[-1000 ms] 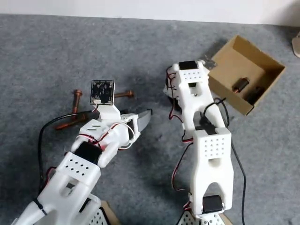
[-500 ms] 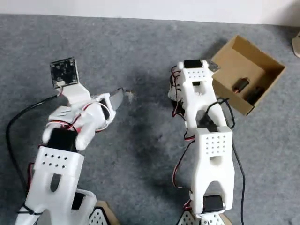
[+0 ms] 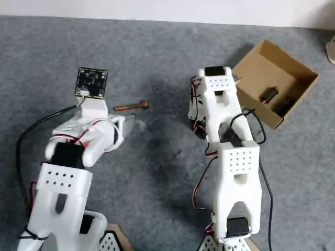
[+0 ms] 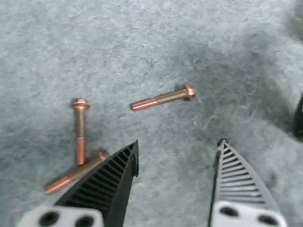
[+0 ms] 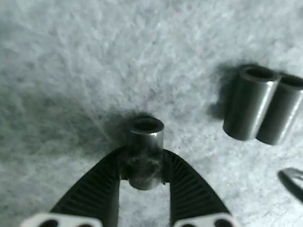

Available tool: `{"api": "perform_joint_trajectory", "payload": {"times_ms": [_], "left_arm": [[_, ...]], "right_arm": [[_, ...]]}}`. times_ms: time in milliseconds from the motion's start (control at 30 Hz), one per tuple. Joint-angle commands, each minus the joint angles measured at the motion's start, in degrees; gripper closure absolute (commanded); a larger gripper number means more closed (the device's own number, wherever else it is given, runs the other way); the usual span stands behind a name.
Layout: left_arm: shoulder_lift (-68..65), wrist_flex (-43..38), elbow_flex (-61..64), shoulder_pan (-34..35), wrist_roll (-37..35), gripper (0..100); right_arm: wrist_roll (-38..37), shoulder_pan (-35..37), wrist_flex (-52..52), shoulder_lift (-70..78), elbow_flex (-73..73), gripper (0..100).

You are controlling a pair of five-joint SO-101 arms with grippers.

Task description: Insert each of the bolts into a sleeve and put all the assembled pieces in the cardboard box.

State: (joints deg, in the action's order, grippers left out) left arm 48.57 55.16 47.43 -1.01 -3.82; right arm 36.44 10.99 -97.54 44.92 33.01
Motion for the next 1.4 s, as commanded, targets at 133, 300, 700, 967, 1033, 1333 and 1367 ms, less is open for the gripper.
{"api": "perform_joint_trajectory", "payload": {"times_ms": [133,300,700,967,1033,1333,1367], "left_arm": [[0.22,3.08,-3.03,0.4,34.81,75],[0.22,10.29,-3.3,0.75,56.62,75],[0.66,1.49,0.31,-0.48,55.74,75],[-3.91,2.2,-6.11,-0.84,59.34,79],[-9.8,4.75,-10.51,-0.75,59.34,84],[-31.43,11.6,-29.49,-1.36,59.43,85],[-32.75,12.66,-30.99,-1.8,60.13,85]], "right_arm": [[-5.45,-0.48,-0.92,-9.27,1.01,99.4],[-8.79,-0.48,-2.07,-11.82,0.84,99.4],[-9.67,-2.68,-1.8,-12.53,0.92,99.4],[-21.19,-6.99,-1.89,-12.44,0.84,99.4],[-19.43,-8.75,-1.71,-12.7,0.84,99.4],[-19.6,-9.63,-1.71,-12.88,1.1,99.4],[-19.6,-9.63,-1.71,-12.88,1.19,99.4]]}}
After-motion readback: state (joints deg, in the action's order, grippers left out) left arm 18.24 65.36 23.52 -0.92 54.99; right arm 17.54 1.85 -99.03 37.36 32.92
